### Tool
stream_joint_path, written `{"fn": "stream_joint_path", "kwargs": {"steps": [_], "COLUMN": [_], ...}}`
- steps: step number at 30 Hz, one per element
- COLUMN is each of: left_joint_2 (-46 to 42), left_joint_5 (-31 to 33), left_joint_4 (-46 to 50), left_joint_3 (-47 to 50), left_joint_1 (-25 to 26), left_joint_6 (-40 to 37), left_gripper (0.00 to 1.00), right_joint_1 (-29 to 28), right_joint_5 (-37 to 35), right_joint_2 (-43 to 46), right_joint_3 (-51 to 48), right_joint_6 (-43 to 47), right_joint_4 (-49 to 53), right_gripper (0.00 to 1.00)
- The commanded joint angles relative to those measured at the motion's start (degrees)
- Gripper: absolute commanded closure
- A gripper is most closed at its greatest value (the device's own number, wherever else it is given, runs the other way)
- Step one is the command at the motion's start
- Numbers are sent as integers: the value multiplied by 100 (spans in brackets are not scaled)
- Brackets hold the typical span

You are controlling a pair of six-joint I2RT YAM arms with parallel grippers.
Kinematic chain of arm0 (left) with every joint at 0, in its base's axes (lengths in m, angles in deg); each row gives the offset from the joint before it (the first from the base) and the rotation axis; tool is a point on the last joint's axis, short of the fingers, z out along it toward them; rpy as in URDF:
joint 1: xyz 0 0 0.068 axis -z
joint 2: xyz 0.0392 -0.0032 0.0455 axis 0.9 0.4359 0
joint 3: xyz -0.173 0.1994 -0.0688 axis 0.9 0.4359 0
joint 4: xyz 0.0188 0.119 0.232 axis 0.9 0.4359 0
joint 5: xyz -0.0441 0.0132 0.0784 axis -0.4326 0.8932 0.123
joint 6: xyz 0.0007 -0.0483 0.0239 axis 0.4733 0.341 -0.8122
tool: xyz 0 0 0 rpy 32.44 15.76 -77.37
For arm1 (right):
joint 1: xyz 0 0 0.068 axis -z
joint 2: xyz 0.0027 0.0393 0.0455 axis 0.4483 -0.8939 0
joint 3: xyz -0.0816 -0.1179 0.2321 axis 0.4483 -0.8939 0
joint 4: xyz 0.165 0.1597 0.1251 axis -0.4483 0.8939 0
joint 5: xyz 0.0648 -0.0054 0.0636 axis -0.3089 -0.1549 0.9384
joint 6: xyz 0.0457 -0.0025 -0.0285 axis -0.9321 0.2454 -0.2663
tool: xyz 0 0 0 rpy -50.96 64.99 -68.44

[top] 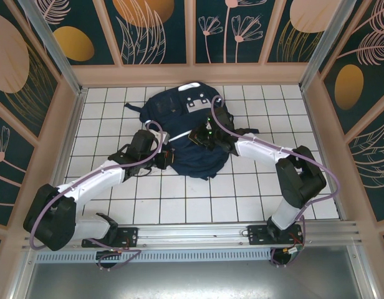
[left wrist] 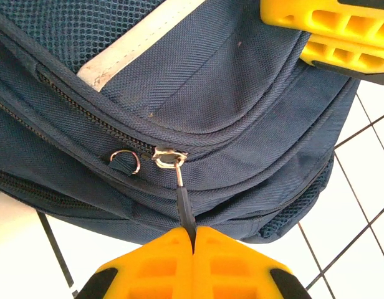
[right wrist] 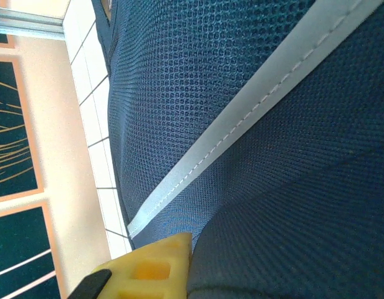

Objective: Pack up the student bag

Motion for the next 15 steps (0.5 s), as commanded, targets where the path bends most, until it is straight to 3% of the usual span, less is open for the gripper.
{"fn": "stream_joint_path", "kwargs": {"steps": [1,13,14,15], "left_joint_2": [-6,673,703,713], "left_joint_5": [-546,-490,-401,-233], "left_joint_4": [-615,-1092,-1056,-996], "left_joint_3": [-75,-647,-688,-734], "left_joint_1": [320,1036,1038,1033], "left_joint_6": [159,652,736,842], "left_gripper": [100,100,96,84], "right_joint_1": [-157,-147,-144,-148], "right_joint_5": [40,123,24,-129], "right_joint_2": [-21,302,398,536], "right_joint_3": [36,-270,-298,-379], "right_joint_6": [20,155,208,280], "right_joint_4": [-428,-213,-95,7], "right_gripper": [89,83,80,76]}}
